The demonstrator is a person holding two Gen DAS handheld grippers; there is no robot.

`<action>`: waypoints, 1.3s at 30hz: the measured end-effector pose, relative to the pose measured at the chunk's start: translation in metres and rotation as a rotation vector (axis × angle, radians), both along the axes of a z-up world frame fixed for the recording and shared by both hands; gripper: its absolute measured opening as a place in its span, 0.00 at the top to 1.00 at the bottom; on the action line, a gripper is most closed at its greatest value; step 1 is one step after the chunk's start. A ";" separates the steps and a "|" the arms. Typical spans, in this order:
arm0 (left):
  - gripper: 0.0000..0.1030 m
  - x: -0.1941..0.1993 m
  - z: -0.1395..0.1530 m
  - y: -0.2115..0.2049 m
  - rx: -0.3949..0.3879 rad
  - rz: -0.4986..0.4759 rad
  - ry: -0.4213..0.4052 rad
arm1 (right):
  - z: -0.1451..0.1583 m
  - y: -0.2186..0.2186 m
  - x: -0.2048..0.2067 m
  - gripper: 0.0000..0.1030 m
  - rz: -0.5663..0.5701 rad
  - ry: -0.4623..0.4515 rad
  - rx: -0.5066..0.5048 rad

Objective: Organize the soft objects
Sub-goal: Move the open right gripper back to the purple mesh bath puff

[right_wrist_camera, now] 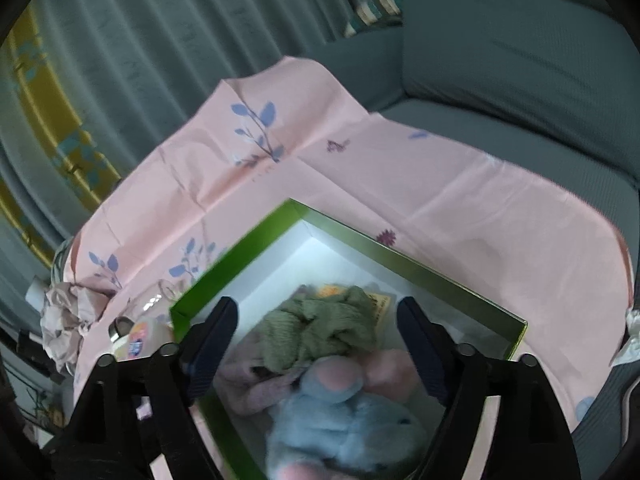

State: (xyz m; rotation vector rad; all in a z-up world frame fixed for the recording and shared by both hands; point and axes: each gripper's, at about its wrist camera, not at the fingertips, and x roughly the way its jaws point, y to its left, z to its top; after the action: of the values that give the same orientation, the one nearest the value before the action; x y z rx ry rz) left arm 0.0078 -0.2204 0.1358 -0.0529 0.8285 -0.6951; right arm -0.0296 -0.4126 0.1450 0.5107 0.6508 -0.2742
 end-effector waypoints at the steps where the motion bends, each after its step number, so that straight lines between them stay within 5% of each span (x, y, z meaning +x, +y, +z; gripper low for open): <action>1: 0.16 -0.004 0.003 0.010 -0.009 0.017 -0.011 | 0.004 0.004 -0.001 0.16 0.002 -0.007 -0.015; 11: 0.06 -0.028 0.019 0.133 -0.020 0.310 -0.069 | 0.042 0.067 -0.013 0.16 0.096 -0.077 -0.157; 16: 0.02 -0.035 -0.003 0.199 0.091 0.504 -0.087 | 0.048 0.102 -0.009 0.16 0.250 -0.123 -0.091; 24: 0.04 -0.027 -0.060 0.254 0.089 0.651 0.034 | -0.005 0.172 0.044 0.16 0.442 0.050 -0.025; 34: 0.04 -0.028 -0.063 0.265 0.080 0.669 0.039 | -0.077 0.236 0.073 0.16 0.482 0.214 -0.059; 37: 0.04 -0.029 -0.062 0.266 0.108 0.685 0.025 | -0.090 0.242 0.077 0.30 0.453 0.249 -0.127; 39: 0.04 -0.030 -0.062 0.270 0.098 0.689 0.030 | -0.097 0.244 0.078 0.55 0.455 0.261 -0.136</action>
State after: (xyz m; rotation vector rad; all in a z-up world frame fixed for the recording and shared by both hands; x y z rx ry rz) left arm -0.0217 0.0495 0.0738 -0.2487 0.8049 -0.0046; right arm 0.0481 -0.1688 0.0481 0.1869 0.9743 0.0475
